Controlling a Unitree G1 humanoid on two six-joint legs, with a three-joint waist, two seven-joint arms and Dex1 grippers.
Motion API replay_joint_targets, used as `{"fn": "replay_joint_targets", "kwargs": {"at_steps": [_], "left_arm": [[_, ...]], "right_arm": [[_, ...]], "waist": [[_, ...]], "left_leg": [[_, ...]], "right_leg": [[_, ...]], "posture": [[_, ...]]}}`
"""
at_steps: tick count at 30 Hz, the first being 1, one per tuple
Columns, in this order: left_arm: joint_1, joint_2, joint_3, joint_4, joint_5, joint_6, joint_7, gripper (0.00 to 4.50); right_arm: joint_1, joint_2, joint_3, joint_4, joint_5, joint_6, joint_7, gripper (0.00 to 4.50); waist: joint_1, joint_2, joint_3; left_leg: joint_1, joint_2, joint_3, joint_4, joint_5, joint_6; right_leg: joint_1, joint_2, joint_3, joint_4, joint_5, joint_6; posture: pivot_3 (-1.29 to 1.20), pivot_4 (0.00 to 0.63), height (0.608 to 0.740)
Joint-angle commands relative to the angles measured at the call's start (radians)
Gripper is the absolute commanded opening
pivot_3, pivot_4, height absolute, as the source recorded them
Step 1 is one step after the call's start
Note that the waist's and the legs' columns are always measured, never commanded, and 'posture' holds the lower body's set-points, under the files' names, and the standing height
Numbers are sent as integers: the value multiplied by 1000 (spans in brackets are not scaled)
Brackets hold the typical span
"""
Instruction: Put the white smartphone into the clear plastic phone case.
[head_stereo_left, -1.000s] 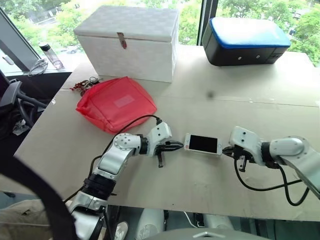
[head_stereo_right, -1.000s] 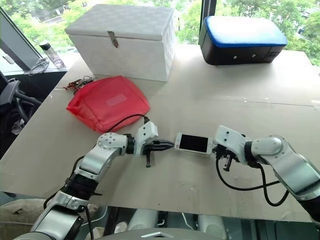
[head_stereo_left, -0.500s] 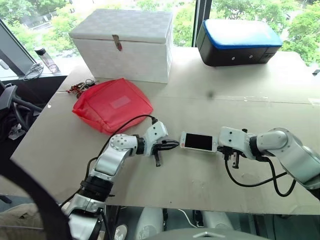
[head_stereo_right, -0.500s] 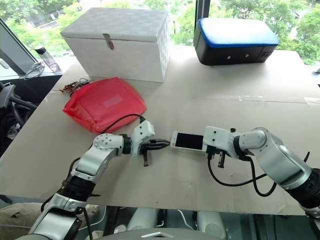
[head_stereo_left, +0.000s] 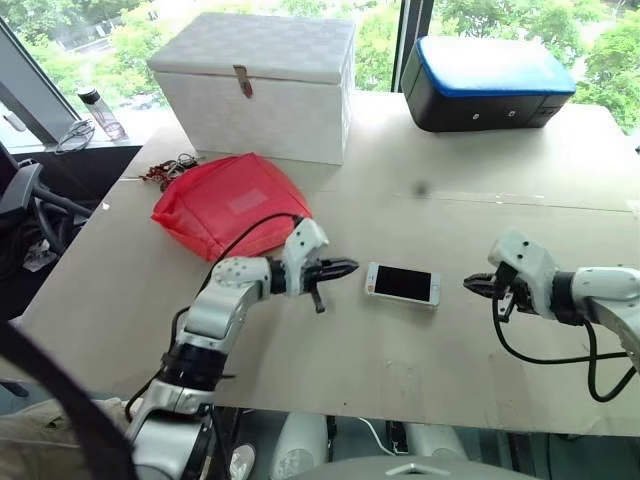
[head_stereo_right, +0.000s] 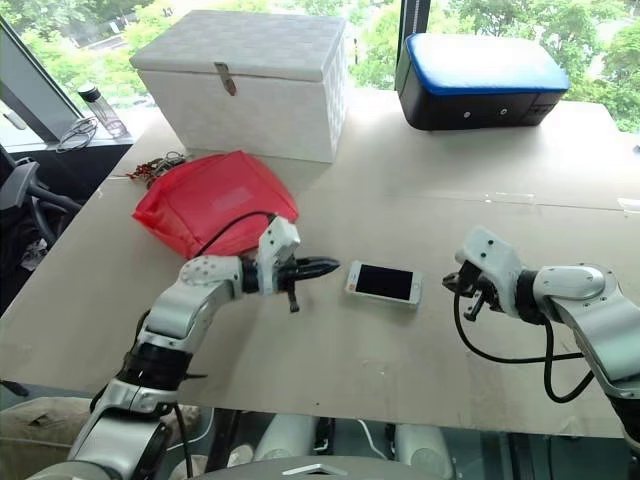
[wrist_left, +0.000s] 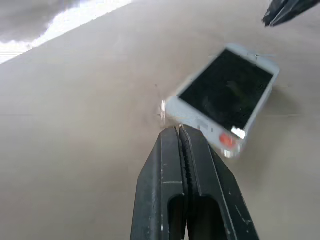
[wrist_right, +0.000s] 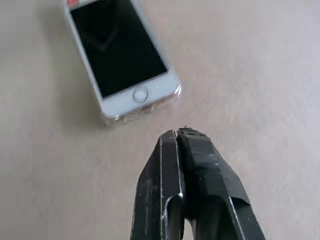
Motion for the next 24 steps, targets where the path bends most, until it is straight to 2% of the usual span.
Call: {"fn": "replay_joint_targets", "kwargs": {"at_steps": [1, 8, 15, 19, 24], "left_arm": [[-30, -27, -41, -36, -22, 45, -7, 35], [-79, -58, -143, 7, 38, 69, 3, 35], [-79, -46, -183, 78, 96, 38, 13, 35], [-63, -48, -187, 78, 106, 30, 15, 35], [-52, -53, -192, 80, 114, 22, 22, 35]], "right_arm": [[-63, 63, -20, -28, 47, 40, -61, 0], [-147, 188, 56, 61, 45, 63, -162, 0], [-134, 168, 175, 114, 51, 53, -121, 0], [-103, 125, 266, 200, -14, 26, -122, 0], [-96, 118, 294, 236, -4, 34, -110, 0]], "waist": [[-8, 0, 0], [-6, 0, 0], [-6, 0, 1], [-5, 0, 0], [-4, -4, -3]], "left_leg": [[0, 0, 1, 0, 0, 0], [0, 1, 0, 0, 0, 0], [-1, 0, 1, 0, 0, 0], [0, 0, 0, 0, 0, 0], [2, 0, 0, 0, 0, 0]], "right_leg": [[0, 0, 1, 0, 0, 0], [-1, 2, 1, 0, 0, 0], [-1, 2, 2, 0, 0, 1], [-1, 2, 2, 0, -1, 1], [2, 1, 1, -1, -1, 1]], "posture": [[0, 150, 740], [0, 150, 740], [0, 150, 740], [0, 150, 740], [0, 150, 740]]}}
